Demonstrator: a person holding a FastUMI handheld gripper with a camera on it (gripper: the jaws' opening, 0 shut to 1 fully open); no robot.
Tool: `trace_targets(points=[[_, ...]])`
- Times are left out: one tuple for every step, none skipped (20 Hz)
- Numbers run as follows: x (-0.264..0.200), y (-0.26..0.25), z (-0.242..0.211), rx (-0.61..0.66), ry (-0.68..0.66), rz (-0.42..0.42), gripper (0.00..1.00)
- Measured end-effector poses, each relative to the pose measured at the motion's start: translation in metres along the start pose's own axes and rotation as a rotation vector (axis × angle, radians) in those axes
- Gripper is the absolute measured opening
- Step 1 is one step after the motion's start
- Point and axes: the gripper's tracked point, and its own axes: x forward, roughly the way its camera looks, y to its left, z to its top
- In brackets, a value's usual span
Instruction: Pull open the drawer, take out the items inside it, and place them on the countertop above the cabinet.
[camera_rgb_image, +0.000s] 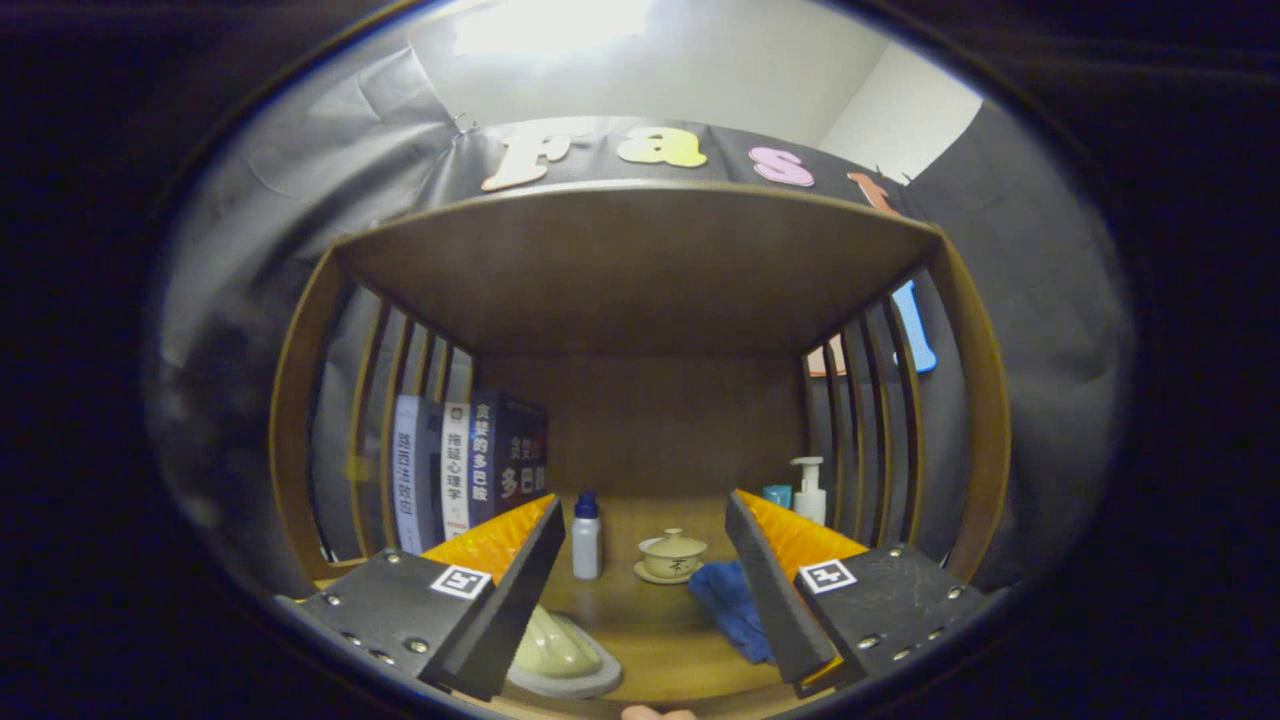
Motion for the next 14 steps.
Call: trace_targets(points=[[-0.012, 0.002, 0.007, 0.0, 0.009, 0.02, 0.96], [-0.026, 0.002, 0.015, -0.005, 0.024, 0.032, 0.96], [-0.04, 0.001, 0.019, -0.026, 0.042, 0.035, 0.96], [-0.054, 0.001, 0.024, -0.048, 0.052, 0.043, 0.96], [-0.069, 0.005, 0.026, -0.059, 0.062, 0.062, 0.96], [-0.085, 0.01, 0.027, -0.061, 0.073, 0.085, 0.96], [-0.101, 0.014, 0.028, -0.062, 0.081, 0.106, 0.96], [-0.115, 0.017, 0.03, -0.06, 0.085, 0.123, 0.96], [-0.129, 0.021, 0.031, -0.062, 0.091, 0.143, 0.96], [-0.146, 0.022, 0.028, -0.07, 0.105, 0.158, 0.96], [-0.159, 0.024, 0.025, -0.073, 0.119, 0.168, 0.96], [-0.172, 0.027, 0.021, -0.068, 0.136, 0.181, 0.96], [-0.185, 0.028, 0.017, -0.06, 0.152, 0.187, 0.97], [-0.197, 0.026, 0.011, -0.054, 0.171, 0.188, 0.96]])
